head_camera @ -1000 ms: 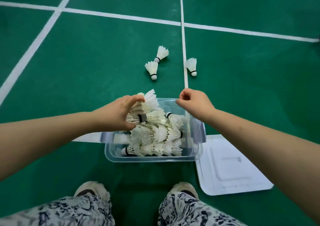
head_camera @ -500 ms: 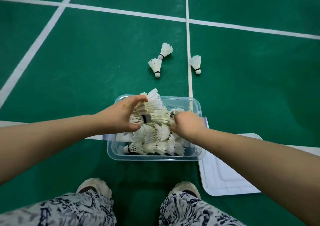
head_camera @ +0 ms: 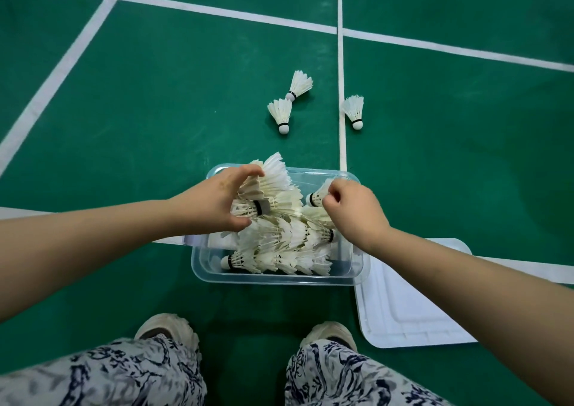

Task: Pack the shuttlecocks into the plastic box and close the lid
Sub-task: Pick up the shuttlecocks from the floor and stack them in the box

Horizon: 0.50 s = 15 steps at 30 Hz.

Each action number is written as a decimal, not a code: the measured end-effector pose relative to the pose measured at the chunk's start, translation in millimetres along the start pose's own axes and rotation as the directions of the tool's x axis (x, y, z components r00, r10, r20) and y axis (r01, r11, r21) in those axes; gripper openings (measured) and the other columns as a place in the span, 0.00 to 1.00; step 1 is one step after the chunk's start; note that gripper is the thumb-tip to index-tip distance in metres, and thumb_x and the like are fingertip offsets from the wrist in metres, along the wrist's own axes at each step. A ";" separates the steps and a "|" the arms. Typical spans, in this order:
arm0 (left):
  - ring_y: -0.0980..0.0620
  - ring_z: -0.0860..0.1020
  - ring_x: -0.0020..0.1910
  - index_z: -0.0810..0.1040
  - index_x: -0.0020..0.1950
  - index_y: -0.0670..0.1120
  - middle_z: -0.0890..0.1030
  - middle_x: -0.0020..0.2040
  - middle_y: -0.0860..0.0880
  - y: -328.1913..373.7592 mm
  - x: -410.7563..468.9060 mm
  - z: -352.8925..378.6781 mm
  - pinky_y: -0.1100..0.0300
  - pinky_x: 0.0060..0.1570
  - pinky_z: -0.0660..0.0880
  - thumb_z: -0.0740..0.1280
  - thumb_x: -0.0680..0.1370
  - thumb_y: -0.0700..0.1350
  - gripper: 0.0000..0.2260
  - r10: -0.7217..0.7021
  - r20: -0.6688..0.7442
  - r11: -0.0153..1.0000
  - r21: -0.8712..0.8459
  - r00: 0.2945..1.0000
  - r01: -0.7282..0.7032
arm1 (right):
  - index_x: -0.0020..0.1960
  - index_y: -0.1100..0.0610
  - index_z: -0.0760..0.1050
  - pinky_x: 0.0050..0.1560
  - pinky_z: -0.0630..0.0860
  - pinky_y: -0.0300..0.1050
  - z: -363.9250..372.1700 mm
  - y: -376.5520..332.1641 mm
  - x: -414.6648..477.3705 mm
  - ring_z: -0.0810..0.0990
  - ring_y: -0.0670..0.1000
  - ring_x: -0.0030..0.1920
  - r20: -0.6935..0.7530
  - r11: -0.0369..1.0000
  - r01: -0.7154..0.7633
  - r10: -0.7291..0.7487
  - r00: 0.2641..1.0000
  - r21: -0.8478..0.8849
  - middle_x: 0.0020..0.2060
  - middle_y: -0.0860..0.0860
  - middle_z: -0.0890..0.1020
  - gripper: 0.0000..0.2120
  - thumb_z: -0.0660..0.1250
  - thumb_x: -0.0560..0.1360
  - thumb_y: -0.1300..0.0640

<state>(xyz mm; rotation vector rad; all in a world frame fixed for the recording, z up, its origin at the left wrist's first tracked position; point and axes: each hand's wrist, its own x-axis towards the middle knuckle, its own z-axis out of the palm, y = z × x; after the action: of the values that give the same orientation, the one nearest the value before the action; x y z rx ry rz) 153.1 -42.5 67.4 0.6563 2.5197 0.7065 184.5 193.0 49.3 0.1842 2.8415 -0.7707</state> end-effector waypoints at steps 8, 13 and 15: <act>0.60 0.63 0.56 0.58 0.70 0.54 0.65 0.70 0.50 1.1 -1.7 -2.2 0.68 0.54 0.60 0.72 0.70 0.46 0.33 0.003 0.001 1.000 0.016 1.000 -0.003 | 0.37 0.56 0.66 0.43 0.76 0.52 15.7 -3.8 14.0 0.78 0.53 0.36 0.255 0.862 -0.270 0.171 0.952 0.429 0.35 0.53 0.75 0.11 0.54 0.78 0.61; 0.59 0.64 0.56 0.58 0.70 0.55 0.64 0.71 0.49 -6.7 0.1 -4.7 0.67 0.56 0.60 0.72 0.70 0.46 0.34 -0.024 0.015 1.000 0.012 1.000 0.024 | 0.38 0.56 0.66 0.52 0.77 0.55 27.2 -7.0 28.4 0.77 0.55 0.42 0.418 0.848 -0.328 0.142 0.897 0.416 0.38 0.54 0.75 0.11 0.56 0.79 0.62; 0.60 0.64 0.57 0.58 0.70 0.55 0.64 0.71 0.50 -9.3 0.3 -5.4 0.67 0.56 0.60 0.72 0.70 0.46 0.33 -0.025 0.023 1.000 0.003 0.999 0.025 | 0.37 0.56 0.66 0.55 0.77 0.55 31.0 -8.8 32.6 0.76 0.55 0.44 0.442 0.868 -0.331 0.150 0.885 0.370 0.39 0.54 0.75 0.12 0.56 0.80 0.61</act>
<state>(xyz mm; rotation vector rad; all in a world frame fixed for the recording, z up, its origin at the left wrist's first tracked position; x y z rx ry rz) 147.0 -51.3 66.2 0.6292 2.5040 0.6833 155.9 171.9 20.3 0.3950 2.1725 -1.2185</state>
